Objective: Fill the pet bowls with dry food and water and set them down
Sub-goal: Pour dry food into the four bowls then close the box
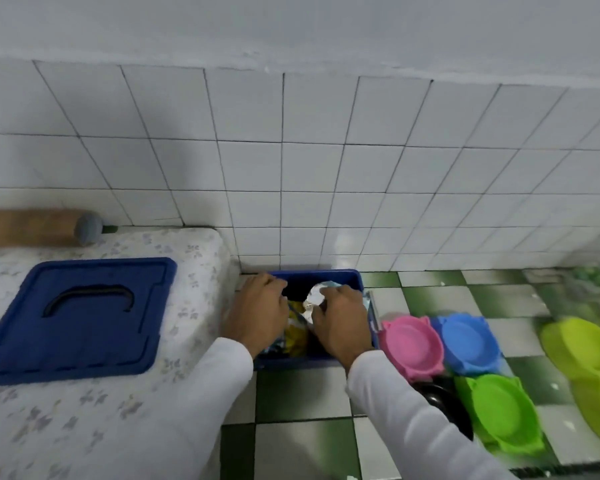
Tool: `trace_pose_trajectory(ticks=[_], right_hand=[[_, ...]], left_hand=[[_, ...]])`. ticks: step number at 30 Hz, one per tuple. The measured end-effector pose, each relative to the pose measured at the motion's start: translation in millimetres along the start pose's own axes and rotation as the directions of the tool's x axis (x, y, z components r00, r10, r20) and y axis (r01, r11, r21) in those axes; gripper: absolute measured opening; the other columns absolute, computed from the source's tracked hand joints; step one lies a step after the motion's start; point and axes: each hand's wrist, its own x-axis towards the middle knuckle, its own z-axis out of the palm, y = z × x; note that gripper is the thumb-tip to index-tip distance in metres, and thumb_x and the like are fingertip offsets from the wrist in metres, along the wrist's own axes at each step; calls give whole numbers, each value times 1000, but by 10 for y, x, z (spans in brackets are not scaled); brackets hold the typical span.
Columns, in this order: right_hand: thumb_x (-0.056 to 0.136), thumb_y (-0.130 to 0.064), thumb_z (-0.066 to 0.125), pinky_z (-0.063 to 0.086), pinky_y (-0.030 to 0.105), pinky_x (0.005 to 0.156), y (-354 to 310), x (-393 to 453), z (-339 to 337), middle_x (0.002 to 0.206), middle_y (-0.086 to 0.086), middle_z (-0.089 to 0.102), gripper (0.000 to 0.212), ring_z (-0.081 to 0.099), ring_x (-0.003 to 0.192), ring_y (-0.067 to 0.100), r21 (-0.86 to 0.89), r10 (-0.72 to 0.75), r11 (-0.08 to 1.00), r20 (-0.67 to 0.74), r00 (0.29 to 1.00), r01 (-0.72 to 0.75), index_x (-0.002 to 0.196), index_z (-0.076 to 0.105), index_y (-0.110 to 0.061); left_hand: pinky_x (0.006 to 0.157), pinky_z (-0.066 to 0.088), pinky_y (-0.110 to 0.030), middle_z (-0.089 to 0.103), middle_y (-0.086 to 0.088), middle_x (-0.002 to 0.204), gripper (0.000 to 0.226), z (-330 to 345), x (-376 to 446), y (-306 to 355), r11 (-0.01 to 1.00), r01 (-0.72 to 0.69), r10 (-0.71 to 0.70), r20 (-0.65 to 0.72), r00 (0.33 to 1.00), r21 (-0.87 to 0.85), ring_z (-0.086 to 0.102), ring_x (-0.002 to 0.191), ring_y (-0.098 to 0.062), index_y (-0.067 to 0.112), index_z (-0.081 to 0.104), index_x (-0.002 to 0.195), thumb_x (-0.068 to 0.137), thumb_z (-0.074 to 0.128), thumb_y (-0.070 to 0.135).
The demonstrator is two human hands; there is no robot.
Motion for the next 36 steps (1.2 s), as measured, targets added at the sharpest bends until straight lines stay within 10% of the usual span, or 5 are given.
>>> trace_pose_trajectory(ticks=[21, 30, 36], right_hand=[[92, -20, 69, 44, 35, 105, 680, -93, 14, 136, 12, 42, 34, 51, 118, 30, -90, 87, 994, 216, 973, -69, 125, 67, -20], [96, -12, 59, 43, 26, 96, 702, -103, 104, 130, 10, 43, 25, 53, 111, 26, -40, 81, 996, 192, 978, -74, 119, 67, -14], [93, -14, 65, 46, 33, 102, 707, -47, 59, 134, 12, 40, 31, 56, 109, 29, -37, 115, 993, 221, 968, -110, 123, 66, -16]], left_hand=[[109, 46, -41, 54, -6, 146, 44, 800, 604, 516, 997, 80, -77, 194, 978, -11, 54, 131, -29, 24, 52, 148, 104, 56, 19], [83, 59, -38, 61, -2, 104, 5, 837, 730, 562, 995, 78, -85, 143, 986, 56, 62, 85, -19, 21, 68, 99, 100, 63, 20], [91, 57, -36, 69, -5, 115, 27, 854, 783, 531, 998, 64, -67, 192, 979, 22, 66, 101, -23, 22, 70, 125, 101, 60, 13]])
